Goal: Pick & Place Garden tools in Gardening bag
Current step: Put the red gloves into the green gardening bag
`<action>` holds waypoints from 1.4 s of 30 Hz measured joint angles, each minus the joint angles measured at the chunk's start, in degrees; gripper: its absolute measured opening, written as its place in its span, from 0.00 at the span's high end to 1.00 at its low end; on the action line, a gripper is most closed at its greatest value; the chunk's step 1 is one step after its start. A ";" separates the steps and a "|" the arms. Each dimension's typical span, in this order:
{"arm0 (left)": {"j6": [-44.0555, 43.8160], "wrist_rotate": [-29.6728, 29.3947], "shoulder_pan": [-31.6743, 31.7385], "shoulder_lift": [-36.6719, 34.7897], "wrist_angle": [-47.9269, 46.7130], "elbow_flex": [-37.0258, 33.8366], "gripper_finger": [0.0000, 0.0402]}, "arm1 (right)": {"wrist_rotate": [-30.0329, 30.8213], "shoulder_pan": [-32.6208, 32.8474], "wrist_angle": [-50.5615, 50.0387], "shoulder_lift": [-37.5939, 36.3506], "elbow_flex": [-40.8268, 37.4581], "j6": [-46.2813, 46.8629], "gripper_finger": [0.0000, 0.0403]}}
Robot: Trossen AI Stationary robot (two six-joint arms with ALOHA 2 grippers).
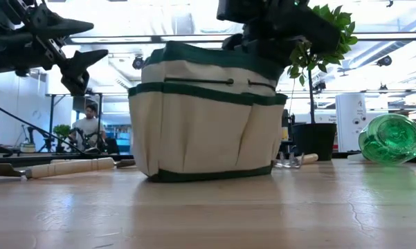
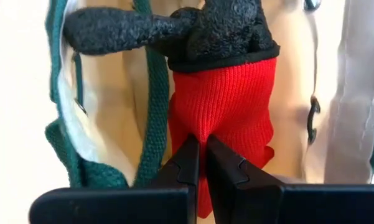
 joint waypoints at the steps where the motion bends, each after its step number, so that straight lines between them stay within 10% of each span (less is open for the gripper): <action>1: -0.01 0.00 0.01 0.00 0.00 0.00 0.39 | 0.00 0.02 0.07 0.00 0.00 -0.01 0.98; 42: -0.02 0.01 0.02 0.00 -0.02 0.00 0.39 | 0.92 -1.95 2.17 2.34 -0.09 1.71 0.97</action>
